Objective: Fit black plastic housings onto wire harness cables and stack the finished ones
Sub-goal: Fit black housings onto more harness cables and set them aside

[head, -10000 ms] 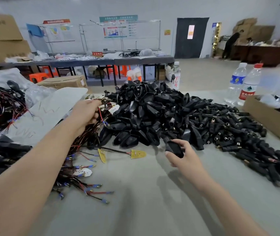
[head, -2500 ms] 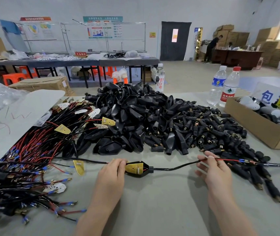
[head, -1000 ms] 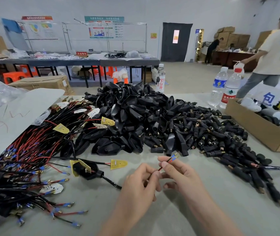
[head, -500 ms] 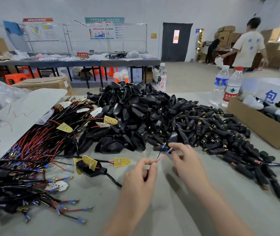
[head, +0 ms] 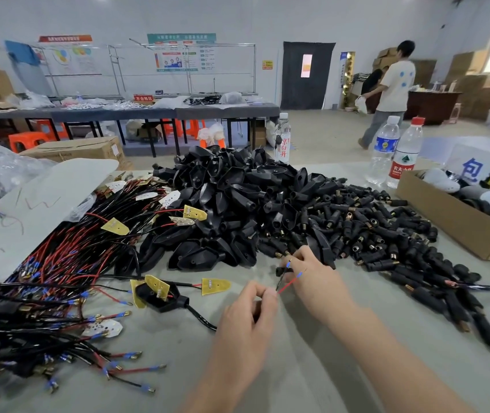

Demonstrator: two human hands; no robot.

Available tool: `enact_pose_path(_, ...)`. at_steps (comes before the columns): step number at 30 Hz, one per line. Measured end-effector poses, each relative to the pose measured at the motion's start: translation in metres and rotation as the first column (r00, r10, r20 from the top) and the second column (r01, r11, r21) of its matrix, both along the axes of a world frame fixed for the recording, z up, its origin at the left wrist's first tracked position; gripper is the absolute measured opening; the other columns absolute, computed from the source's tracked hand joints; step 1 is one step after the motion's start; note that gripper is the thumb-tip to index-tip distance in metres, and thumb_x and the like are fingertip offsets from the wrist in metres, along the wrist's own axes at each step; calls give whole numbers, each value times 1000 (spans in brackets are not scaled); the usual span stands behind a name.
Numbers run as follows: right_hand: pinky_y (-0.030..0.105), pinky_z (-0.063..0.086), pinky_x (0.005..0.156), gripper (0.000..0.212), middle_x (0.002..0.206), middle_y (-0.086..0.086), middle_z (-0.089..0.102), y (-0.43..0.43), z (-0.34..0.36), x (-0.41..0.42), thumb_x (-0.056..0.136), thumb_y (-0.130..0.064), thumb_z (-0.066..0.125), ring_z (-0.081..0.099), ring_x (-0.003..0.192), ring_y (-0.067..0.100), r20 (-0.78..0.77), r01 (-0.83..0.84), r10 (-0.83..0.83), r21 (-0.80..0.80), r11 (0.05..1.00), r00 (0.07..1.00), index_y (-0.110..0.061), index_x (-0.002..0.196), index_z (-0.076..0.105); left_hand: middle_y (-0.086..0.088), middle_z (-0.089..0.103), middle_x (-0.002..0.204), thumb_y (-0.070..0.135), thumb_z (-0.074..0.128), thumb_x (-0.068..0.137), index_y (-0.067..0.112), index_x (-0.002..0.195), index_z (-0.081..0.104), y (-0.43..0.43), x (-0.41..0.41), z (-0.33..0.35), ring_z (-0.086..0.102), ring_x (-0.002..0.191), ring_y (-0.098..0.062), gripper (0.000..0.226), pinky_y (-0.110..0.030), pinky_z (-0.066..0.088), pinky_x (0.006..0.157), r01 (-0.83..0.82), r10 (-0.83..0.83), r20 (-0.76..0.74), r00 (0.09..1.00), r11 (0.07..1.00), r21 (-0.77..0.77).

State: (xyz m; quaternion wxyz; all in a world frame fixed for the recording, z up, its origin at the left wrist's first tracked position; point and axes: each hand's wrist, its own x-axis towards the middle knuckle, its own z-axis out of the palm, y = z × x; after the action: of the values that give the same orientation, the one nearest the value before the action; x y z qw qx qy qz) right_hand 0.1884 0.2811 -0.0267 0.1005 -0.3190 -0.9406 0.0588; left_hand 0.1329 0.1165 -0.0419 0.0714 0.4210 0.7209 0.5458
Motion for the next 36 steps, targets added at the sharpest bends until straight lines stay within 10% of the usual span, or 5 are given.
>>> enact_pose_path(4,37,53,77,16,107,-22,53,-14,-5,42,102,-25,54,64,87,11,-415,-129,29,-216,968,909,-37,110,59,9,34,49,46,45,98,26,77,46,2,2,0,30,48,-10,29,-24,27,48,-50,51,-17,999,999,14)
enact_pose_path(8,11,43,76,27,102,-24,60,-23,-12,68,102,-21,53,58,92,-1,-566,-213,12,-291,933,824,-48,100,55,8,34,48,42,46,97,25,74,43,5,6,-2,30,47,-12,29,-25,29,49,-100,100,-18,995,995,-5)
enact_pose_path(23,21,47,71,30,116,-24,49,-10,-16,74,97,-9,59,62,86,4,-537,-182,62,-172,968,841,-34,115,60,7,30,49,39,51,97,27,71,44,9,4,-9,25,49,-13,29,-26,20,50,-76,75,-23,997,997,-23)
enact_pose_path(31,-1,34,79,24,117,-13,56,-11,-12,75,91,-9,70,56,94,2,-535,-204,121,-98,974,836,-24,110,72,5,31,51,45,48,96,23,77,49,9,3,-11,26,50,-14,29,-33,23,50,-65,64,-41,997,998,-8)
enact_pose_path(36,1,34,86,41,113,-36,58,-20,-14,69,93,-28,69,54,106,-12,-506,-299,117,-297,907,855,-61,112,54,2,44,57,56,42,95,29,84,53,8,2,-14,37,51,-10,31,-35,34,53,-39,40,-81,996,999,12)
